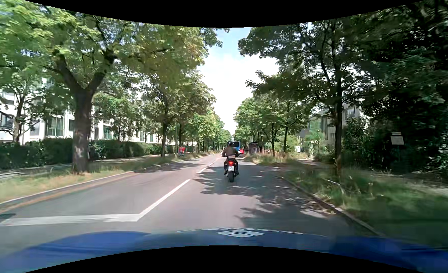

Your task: Follow the waypoints while adhering to traffic rules and regulations

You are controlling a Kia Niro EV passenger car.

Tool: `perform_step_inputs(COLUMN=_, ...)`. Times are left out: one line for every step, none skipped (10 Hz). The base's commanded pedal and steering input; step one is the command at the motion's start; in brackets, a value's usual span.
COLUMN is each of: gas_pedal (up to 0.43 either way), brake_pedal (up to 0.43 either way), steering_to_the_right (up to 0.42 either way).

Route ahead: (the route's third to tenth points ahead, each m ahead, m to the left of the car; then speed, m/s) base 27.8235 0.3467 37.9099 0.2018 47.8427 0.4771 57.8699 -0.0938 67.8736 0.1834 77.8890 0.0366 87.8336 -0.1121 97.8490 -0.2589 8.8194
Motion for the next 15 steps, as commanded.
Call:
perform_step_inputs(gas_pedal=0.0, brake_pedal=0.22, steering_to_the_right=0.0)
perform_step_inputs(gas_pedal=0.0, brake_pedal=0.213, steering_to_the_right=0.0)
perform_step_inputs(gas_pedal=0.0, brake_pedal=0.213, steering_to_the_right=-0.001)
perform_step_inputs(gas_pedal=0.0, brake_pedal=0.22, steering_to_the_right=-0.002)
perform_step_inputs(gas_pedal=0.0, brake_pedal=0.22, steering_to_the_right=-0.003)
perform_step_inputs(gas_pedal=0.0, brake_pedal=0.22, steering_to_the_right=-0.003)
perform_step_inputs(gas_pedal=0.0, brake_pedal=0.22, steering_to_the_right=-0.003)
perform_step_inputs(gas_pedal=0.0, brake_pedal=0.22, steering_to_the_right=-0.003)
perform_step_inputs(gas_pedal=0.0, brake_pedal=0.226, steering_to_the_right=-0.003)
perform_step_inputs(gas_pedal=0.0, brake_pedal=0.22, steering_to_the_right=-0.003)
perform_step_inputs(gas_pedal=0.0, brake_pedal=0.226, steering_to_the_right=-0.003)
perform_step_inputs(gas_pedal=0.0, brake_pedal=0.226, steering_to_the_right=-0.002)
perform_step_inputs(gas_pedal=0.0, brake_pedal=0.226, steering_to_the_right=-0.003)
perform_step_inputs(gas_pedal=0.0, brake_pedal=0.226, steering_to_the_right=-0.004)
perform_step_inputs(gas_pedal=0.0, brake_pedal=0.226, steering_to_the_right=-0.004)
